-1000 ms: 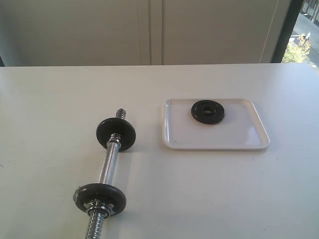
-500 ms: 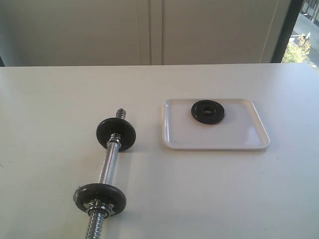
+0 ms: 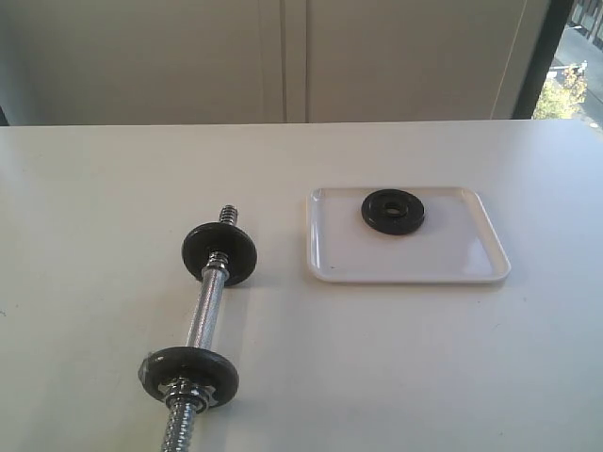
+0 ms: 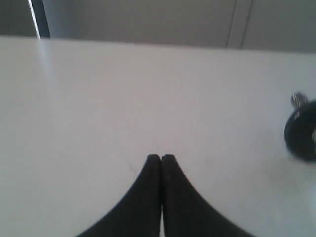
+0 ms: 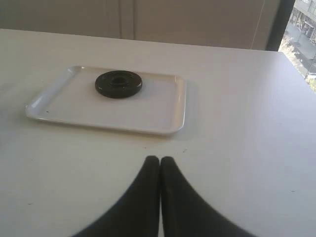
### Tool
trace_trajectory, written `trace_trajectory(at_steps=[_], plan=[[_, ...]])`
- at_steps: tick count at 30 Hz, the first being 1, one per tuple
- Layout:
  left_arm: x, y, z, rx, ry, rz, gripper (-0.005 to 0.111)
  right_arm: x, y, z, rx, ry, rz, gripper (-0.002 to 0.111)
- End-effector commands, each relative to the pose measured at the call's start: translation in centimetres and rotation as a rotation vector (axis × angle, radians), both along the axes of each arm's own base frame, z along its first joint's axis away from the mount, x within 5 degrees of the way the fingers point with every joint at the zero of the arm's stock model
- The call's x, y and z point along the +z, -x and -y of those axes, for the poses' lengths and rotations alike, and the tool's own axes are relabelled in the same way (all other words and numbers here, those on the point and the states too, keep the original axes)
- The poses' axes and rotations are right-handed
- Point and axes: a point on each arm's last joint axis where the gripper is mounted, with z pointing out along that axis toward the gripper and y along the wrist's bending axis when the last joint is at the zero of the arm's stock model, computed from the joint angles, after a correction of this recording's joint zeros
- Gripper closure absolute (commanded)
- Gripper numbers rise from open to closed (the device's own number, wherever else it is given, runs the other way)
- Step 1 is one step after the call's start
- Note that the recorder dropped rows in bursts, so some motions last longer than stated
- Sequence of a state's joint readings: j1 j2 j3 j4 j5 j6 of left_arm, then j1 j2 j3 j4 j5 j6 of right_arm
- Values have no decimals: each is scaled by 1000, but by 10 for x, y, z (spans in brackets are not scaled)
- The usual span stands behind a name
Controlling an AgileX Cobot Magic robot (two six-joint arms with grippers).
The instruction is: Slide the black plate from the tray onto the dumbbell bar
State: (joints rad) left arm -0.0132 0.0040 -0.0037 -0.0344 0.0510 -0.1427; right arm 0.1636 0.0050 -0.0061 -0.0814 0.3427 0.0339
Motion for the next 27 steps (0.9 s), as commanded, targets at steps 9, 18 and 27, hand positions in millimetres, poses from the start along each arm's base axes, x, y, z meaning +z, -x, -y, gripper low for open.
trace_trajectory(at_steps=[9, 18, 27], plan=[[68, 15, -8, 88, 39, 797, 107, -1, 0, -1, 18, 4, 6, 108], [72, 7, -13, 84, 450, 613, 107, -1, 0, -2, 38, 4, 6, 108], [110, -40, -2, 17, -74, 40, 107, -1, 0, -2, 38, 4, 6, 108]])
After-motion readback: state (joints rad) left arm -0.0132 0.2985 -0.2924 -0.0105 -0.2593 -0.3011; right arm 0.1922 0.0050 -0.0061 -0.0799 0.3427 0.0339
